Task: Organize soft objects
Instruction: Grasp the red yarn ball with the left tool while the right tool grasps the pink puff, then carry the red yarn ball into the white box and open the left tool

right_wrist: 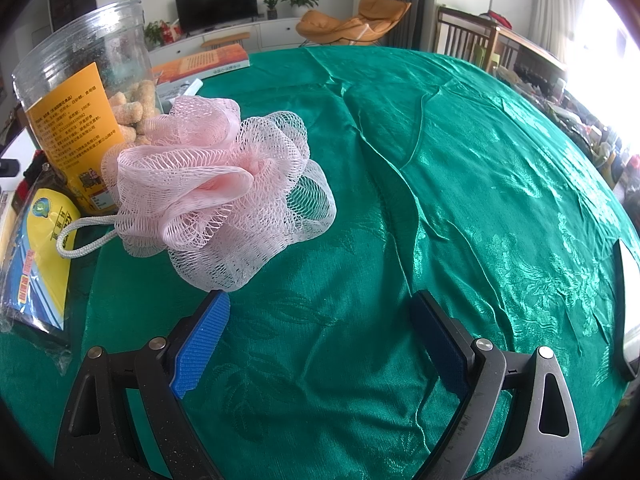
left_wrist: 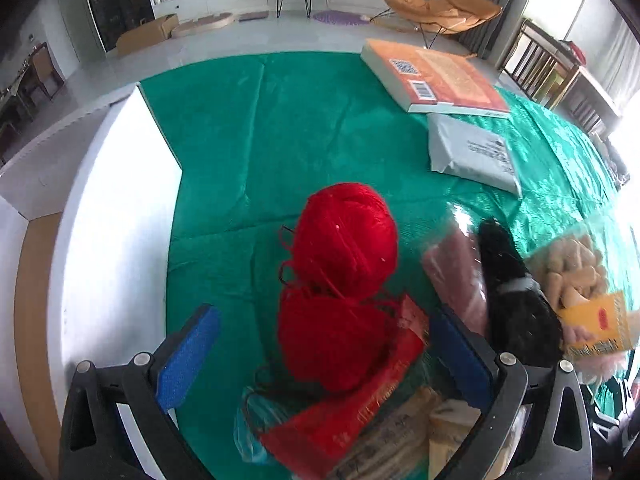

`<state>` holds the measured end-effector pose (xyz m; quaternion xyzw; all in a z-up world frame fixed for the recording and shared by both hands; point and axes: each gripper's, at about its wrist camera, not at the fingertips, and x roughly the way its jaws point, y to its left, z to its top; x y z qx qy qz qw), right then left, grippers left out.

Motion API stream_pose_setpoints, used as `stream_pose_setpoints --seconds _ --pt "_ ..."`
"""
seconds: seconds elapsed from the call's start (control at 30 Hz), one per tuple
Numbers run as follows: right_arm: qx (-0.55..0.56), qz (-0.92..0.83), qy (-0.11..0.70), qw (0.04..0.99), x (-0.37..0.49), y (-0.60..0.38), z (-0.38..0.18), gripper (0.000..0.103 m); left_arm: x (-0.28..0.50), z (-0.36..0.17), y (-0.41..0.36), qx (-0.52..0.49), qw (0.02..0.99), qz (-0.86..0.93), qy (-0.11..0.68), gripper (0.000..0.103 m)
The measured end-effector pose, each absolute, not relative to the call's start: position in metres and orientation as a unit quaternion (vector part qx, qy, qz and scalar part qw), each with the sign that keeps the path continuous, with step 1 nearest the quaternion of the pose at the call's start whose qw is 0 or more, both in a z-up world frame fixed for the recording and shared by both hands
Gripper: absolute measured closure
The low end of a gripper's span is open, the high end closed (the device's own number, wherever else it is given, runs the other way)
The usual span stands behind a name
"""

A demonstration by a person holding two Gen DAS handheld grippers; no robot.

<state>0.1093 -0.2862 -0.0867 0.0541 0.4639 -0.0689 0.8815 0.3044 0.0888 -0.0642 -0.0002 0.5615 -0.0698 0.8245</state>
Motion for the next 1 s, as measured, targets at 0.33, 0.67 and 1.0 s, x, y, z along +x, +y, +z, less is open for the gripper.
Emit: stream_pose_setpoints --seconds 0.33,0.67,1.0 --pt "0.013 0.068 0.505 0.860 0.164 -0.265 -0.048 0.012 0.333 -0.086 0.090 -0.017 0.793 -0.102 0.600 0.058" --pt "0.043 -0.005 0.435 0.900 0.195 -0.296 0.035 0.078 0.296 0.028 0.115 -0.093 0.847 -0.165 0.496 0.059" --pt "-0.071 0.202 0.355 0.910 0.170 -0.103 0.151 0.077 0.164 0.101 0.252 -0.084 0.890 -0.090 0.438 0.059"
